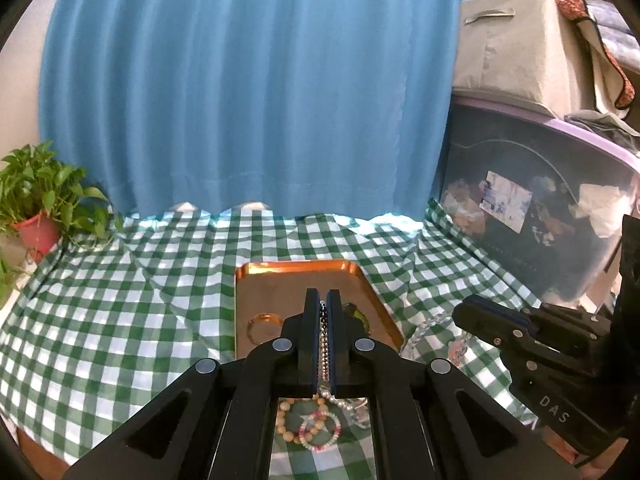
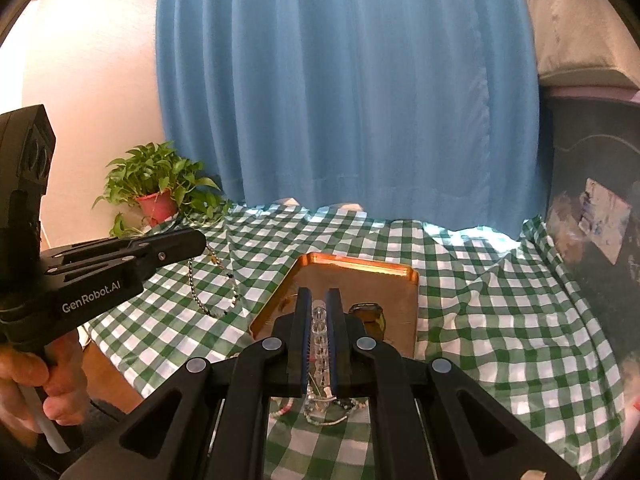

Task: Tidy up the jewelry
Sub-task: 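Carry the left tool's chain bracelet while the right tool carries its bracelet over the tray, then open the left tool over the tray while the right tool releases its bracelet there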

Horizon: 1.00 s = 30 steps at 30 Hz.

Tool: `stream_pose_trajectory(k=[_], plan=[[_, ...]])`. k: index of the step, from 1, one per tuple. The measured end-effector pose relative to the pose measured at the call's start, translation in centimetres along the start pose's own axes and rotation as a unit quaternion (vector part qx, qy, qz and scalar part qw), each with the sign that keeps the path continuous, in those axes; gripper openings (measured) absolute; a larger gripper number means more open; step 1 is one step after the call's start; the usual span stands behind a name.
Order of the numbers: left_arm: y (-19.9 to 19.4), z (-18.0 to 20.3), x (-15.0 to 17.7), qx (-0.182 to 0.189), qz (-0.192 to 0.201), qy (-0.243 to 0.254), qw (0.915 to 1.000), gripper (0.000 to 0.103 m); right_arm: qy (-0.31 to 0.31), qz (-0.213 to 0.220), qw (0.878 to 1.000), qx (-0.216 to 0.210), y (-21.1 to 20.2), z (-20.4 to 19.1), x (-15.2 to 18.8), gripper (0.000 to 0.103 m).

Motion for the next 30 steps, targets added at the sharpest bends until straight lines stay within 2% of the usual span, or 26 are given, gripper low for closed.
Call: stream_pose_trajectory(k=[14, 15, 16, 17, 18, 20, 24, 28, 30], plan=[[10.1, -2.9, 2.2, 0.026, -0.055, -0.051, 0.9968, 0.003, 0.016, -0.035, 0.999, -0.022, 9.1, 2.2, 1.0, 0.006], [10.7, -3.2, 2.4, 0.036, -0.064, -0.061, 0.9954, 0.003, 0.021, -0.035, 0.999, -0.027, 9.9, 2.5, 1.3, 0.006], [12.2, -4.0, 3.1, 0.071, -0.082, -0.099, 0.9892, 0.003, 0.026, -0.033, 0.999, -0.034, 10.5, 2.7, 1.5, 0.006], [12.9, -4.4, 3.4, 0.087, -0.089, -0.117, 0.9853, 0.003, 0.034, -0.031, 0.998, -0.044, 11.4, 3.1, 2.0, 0.006], [14.2, -4.9, 4.2, 0.089, -0.101, -0.125, 0.9830, 0.003, 0.040, -0.030, 0.998, -0.050, 11.9, 3.3, 2.3, 0.006], [15.6, -5.0, 4.9, 0.079, -0.115, -0.113, 0.9838, 0.003, 0.049, -0.039, 0.996, -0.062, 13.7, 3.8, 3.3, 0.006], [17.4, -5.4, 5.8, 0.092, -0.142, -0.123, 0.9778, 0.003, 0.071, -0.083, 0.991, -0.073, 17.4, 4.8, 5.1, 0.006], [20.3, -4.8, 8.0, 0.056, -0.197, -0.077, 0.9758, 0.003, 0.064, -0.129, 0.987, -0.070, 19.6, 4.8, 6.3, 0.006], [21.2, -4.5, 9.1, 0.043, -0.220, -0.055, 0.9730, 0.003, 0.064, -0.149, 0.986, -0.050, 20.3, 5.2, 6.8, 0.006]])
Point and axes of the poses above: each gripper's, at about its wrist camera, not at the fingertips, and y roughly the way its jaws point, z to its right, x to its underside, the point moved 3 cm from there along y, roughly the way its jaws point, and after that the axes turned 8 degrees about -x, right-handed, at the moved point
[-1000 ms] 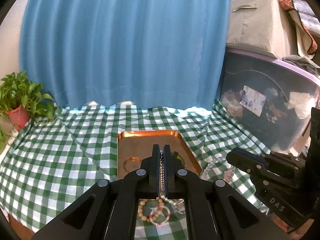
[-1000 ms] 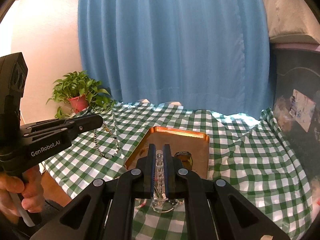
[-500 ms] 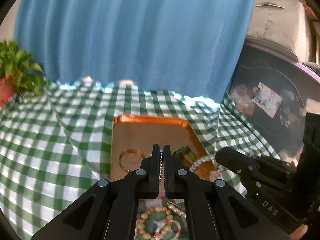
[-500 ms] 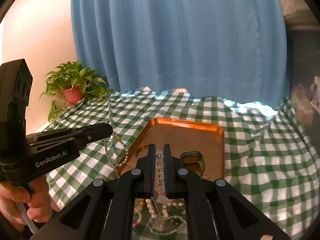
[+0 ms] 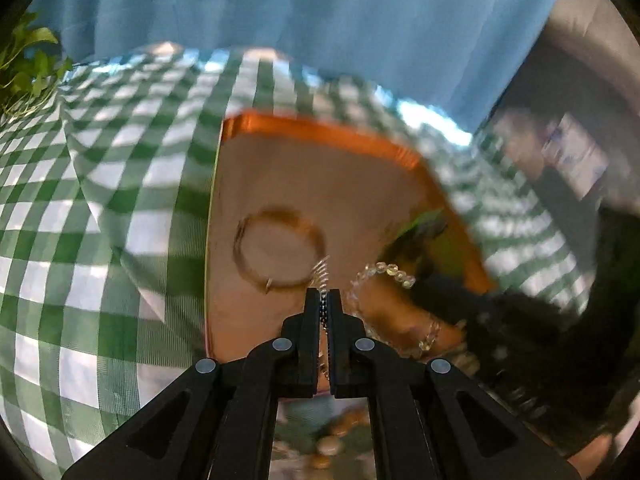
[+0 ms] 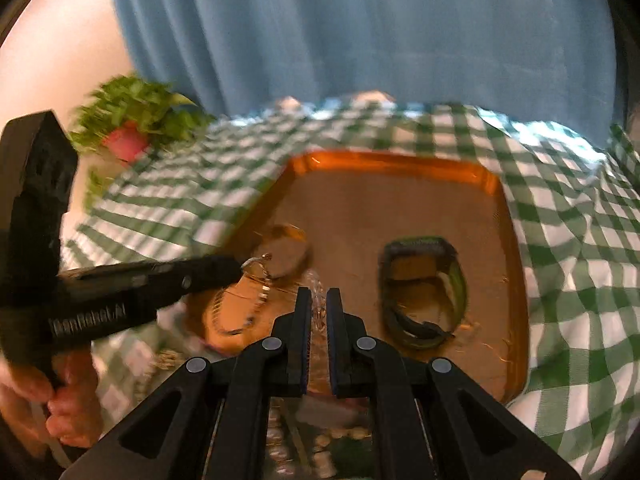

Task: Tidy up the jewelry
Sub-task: 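Open the left tool over the tray while the right tool releases its bracelet there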

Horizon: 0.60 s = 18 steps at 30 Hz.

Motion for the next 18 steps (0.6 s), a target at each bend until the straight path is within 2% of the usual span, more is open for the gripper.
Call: stream_pose_trajectory(k=[2, 4, 6, 7, 8, 9, 10, 11, 13, 14, 18], plan=[[0.8, -0.2, 0.5, -0.008, -0.017, 0.006, 0.9998, 0.003, 0.012, -0.025, 1.000, -0.007, 0.8, 0.7, 0.3, 0.006], [0.7, -0.5, 0.7, -0.014, -0.013, 0.006, 0.9998, 0.003, 0.026, -0.041, 0.999, -0.011, 1.1, 1.4, 0.6, 0.006], [0.6, -0.7, 0.8, -0.032, -0.009, 0.015, 0.9993, 0.005, 0.039, -0.043, 0.998, -0.028, 1.1, 1.8, 0.6, 0.013], [0.5, -0.6, 0.9, -0.050, -0.010, 0.023, 0.9984, 0.011, 0.041, -0.041, 0.998, -0.027, 1.0, 2.0, 0.6, 0.022], [0.3, -0.5, 1.0, -0.065, -0.008, 0.029, 0.9974, 0.023, 0.040, -0.040, 0.998, -0.020, 0.8, 2.1, 0.7, 0.049], [-0.1, -0.3, 1.2, -0.080, -0.004, 0.038, 0.9961, 0.037, 0.038, -0.034, 0.998, -0.025, 0.5, 2.0, 0.7, 0.066], [-0.5, -0.1, 1.2, -0.081, 0.005, 0.044, 0.9957, 0.062, 0.037, -0.019, 0.998, -0.036, -0.2, 1.8, 0.7, 0.067], [-1.2, 0.2, 1.2, -0.070, 0.019, 0.052, 0.9960, 0.080, 0.037, -0.006, 0.998, -0.040, -0.9, 1.8, 0.7, 0.067], [-2.8, 0.9, 1.5, -0.078, 0.052, 0.059, 0.9938, 0.088, 0.036, 0.011, 0.998, -0.046, -1.8, 1.7, 0.6, 0.067], [-3.6, 1.0, 1.7, -0.085, 0.068, 0.062, 0.9922, 0.088, 0.038, 0.017, 0.998, -0.047, -2.3, 1.8, 0.7, 0.067], [-5.3, 0.4, 2.8, -0.082, 0.086, 0.039, 0.9922, 0.088, 0.050, 0.042, 0.997, -0.038, -4.5, 2.4, 1.6, 0.067]])
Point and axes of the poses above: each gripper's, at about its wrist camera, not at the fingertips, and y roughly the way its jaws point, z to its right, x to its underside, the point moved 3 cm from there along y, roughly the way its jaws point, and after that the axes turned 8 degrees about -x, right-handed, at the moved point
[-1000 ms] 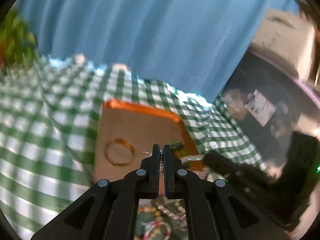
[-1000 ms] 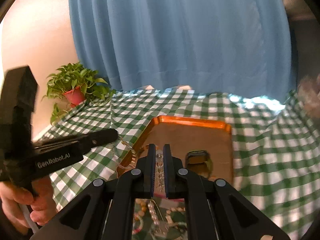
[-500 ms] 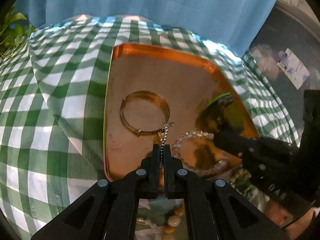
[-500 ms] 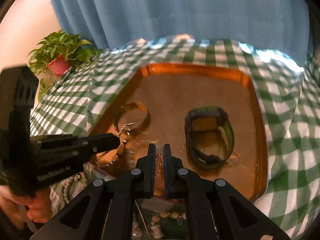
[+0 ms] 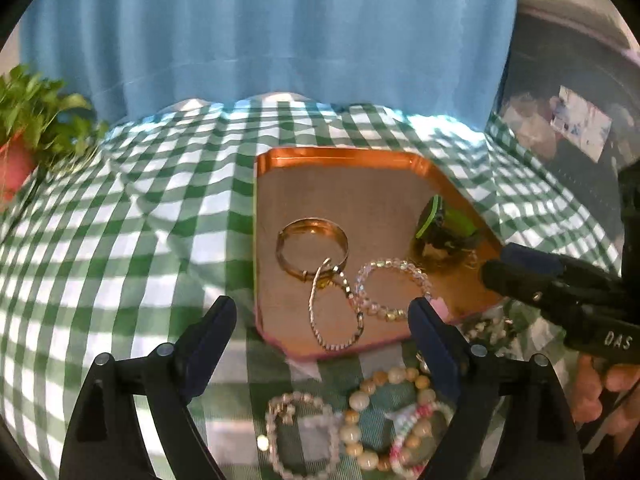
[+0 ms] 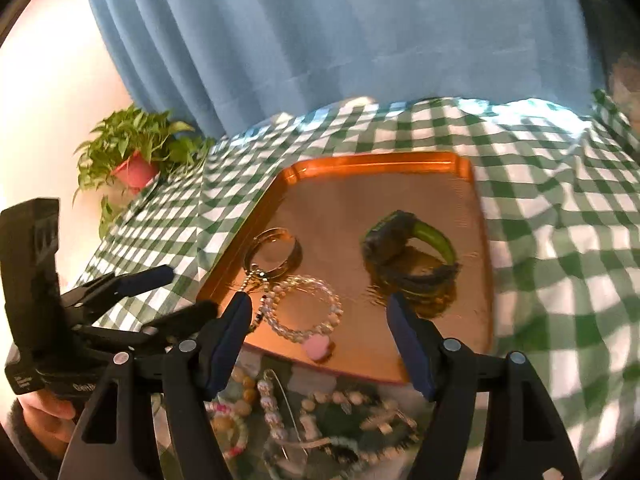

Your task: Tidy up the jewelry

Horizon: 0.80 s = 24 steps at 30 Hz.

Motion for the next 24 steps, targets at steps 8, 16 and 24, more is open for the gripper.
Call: stream_pose_trajectory(k=[8, 16, 24], plan=[[-2.2, 0.4, 3.5, 0.054, -0.036, -0.008, 0.9979, 0.053, 0.034, 0.007, 0.999, 0.042, -4.2, 1.5, 2.5, 0.036], [-3.4, 3.7, 6.2, 0.081, -0.049, 0.066, 0.9933, 0.028, 0.012, -0.011, 0.999, 0.048, -7.5, -0.3, 7.0, 0.021], [-1.7, 3.1, 6.3, 0.085, -0.069, 0.069, 0.9916, 0.026, 0.024, -0.044, 0.999, 0.021, -4.9, 1.4, 9.0, 0.013]])
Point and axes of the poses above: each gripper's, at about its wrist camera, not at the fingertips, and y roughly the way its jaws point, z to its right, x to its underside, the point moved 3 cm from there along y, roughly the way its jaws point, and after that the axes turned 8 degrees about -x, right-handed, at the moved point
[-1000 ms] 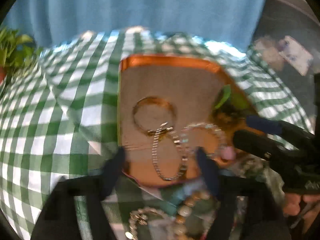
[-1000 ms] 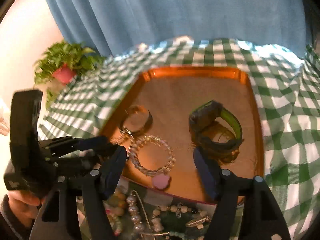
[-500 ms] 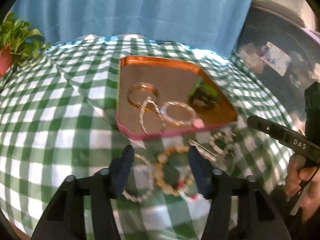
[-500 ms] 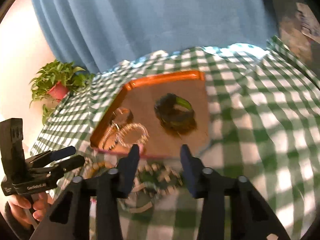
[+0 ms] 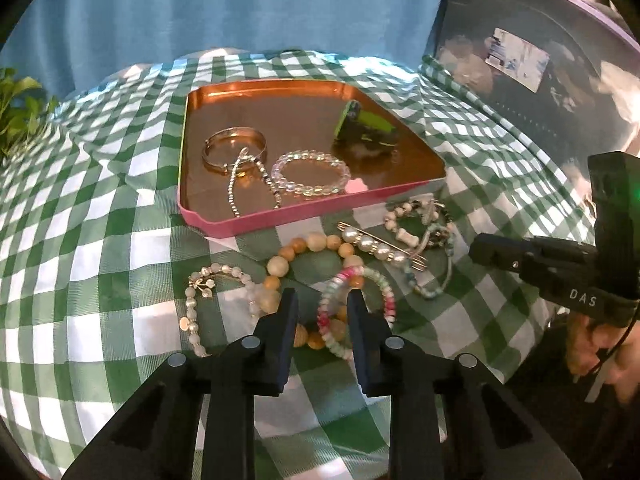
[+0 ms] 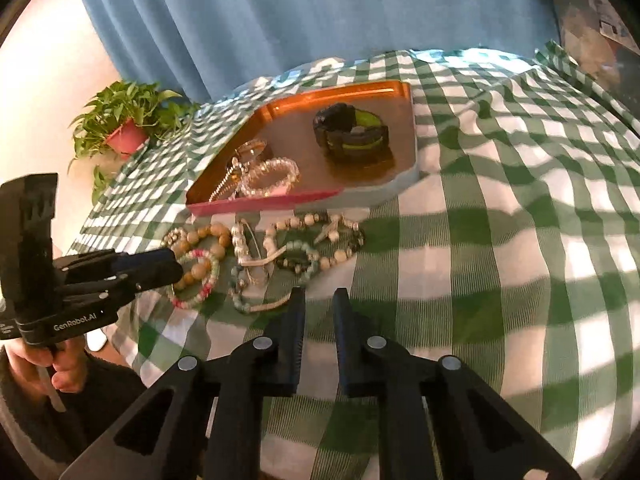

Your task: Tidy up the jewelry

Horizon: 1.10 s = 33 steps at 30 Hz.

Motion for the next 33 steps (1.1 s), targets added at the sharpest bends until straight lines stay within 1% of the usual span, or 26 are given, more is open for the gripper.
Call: stream_pose_trajectory(k=[3, 4, 6, 7, 8, 10, 11, 12, 13, 15, 18, 20, 21, 23, 25, 27, 29, 30, 31, 33], plan=[[0.4, -0.7, -0.1, 0.009, -0.006, -0.013, 0.9999, 0.022, 0.004, -0.002, 1.000, -0.011, 0.9, 0.1, -0.8, 0.013], [0.4, -0.7, -0.1, 0.014, -0.006, -0.015, 0.9998, 0.017, 0.002, -0.005, 1.000, -0.011, 1.3, -0.2, -1.0, 0.013], [0.5, -0.9, -0.1, 0.018, -0.005, -0.015, 0.9997, 0.013, -0.008, -0.016, 1.000, -0.002, 2.0, -0.6, -1.3, 0.012], [0.6, -1.0, 0.0, 0.012, -0.007, -0.012, 0.9998, 0.008, -0.016, -0.020, 1.000, 0.008, 2.4, -0.8, -1.3, 0.012], [0.7, -0.9, 0.0, 0.009, -0.008, -0.009, 0.9999, 0.008, -0.023, -0.021, 0.999, 0.012, 2.5, -1.1, -1.4, 0.014], [0.9, -0.5, 0.0, 0.005, -0.008, 0.001, 1.0000, 0.007, -0.035, -0.023, 0.999, 0.016, 2.8, -1.5, -1.4, 0.014], [0.9, -0.3, 0.0, 0.003, -0.007, 0.005, 1.0000, 0.007, -0.046, -0.024, 0.998, 0.023, 2.9, -1.7, -1.5, 0.012], [1.0, -0.2, 0.0, -0.002, -0.005, 0.008, 1.0000, 0.006, -0.053, -0.024, 0.998, 0.031, 3.0, -1.7, -1.4, 0.007], [0.9, -0.1, -0.1, -0.004, -0.003, 0.008, 1.0000, 0.006, -0.061, -0.024, 0.997, 0.041, 3.1, -1.8, -1.5, 0.005], [0.7, 0.0, -0.4, -0.002, 0.003, 0.004, 1.0000, 0.006, -0.061, -0.022, 0.997, 0.043, 3.1, -1.7, -1.5, 0.005], [-0.6, -0.4, -1.0, 0.019, 0.021, -0.018, 0.9994, 0.006, -0.056, -0.005, 0.997, 0.052, 2.4, -1.5, -1.8, 0.005], [-1.9, -0.5, -1.4, 0.034, 0.035, -0.037, 0.9982, 0.006, -0.053, 0.021, 0.997, 0.046, 1.0, -1.5, -2.2, 0.005], [-2.6, -0.4, -1.6, 0.044, 0.041, -0.044, 0.9972, 0.006, -0.055, 0.029, 0.997, 0.042, 0.4, -1.6, -2.3, 0.005], [-4.1, 0.2, -1.8, 0.077, 0.054, -0.061, 0.9937, 0.006, -0.060, 0.036, 0.996, 0.048, -0.5, -1.6, -2.0, 0.005], [-5.0, 1.0, -1.7, 0.096, 0.058, -0.067, 0.9914, 0.006, -0.058, 0.039, 0.996, 0.053, -1.0, -1.6, -1.7, 0.005], [-5.0, 1.8, -1.3, 0.095, 0.048, -0.065, 0.9922, 0.006, -0.055, 0.041, 0.996, 0.054, -1.8, -1.4, -1.3, 0.005], [-3.5, 2.8, -0.4, 0.079, 0.020, -0.055, 0.9952, 0.006, -0.053, 0.040, 0.996, 0.060, -2.3, -1.2, -0.9, 0.005], [-2.7, 3.1, 0.0, 0.073, 0.009, -0.053, 0.9959, 0.006, -0.050, 0.033, 0.996, 0.062, -2.2, -1.1, -0.6, 0.005], [-1.5, 3.4, 0.5, 0.064, -0.012, -0.050, 0.9966, 0.006, -0.048, 0.027, 0.996, 0.065, -2.1, -1.0, -0.3, 0.005], [-0.3, 3.5, 1.0, 0.045, -0.029, -0.046, 0.9975, 0.006, -0.041, 0.009, 0.997, 0.071, -1.6, -0.4, 0.3, 0.005]])
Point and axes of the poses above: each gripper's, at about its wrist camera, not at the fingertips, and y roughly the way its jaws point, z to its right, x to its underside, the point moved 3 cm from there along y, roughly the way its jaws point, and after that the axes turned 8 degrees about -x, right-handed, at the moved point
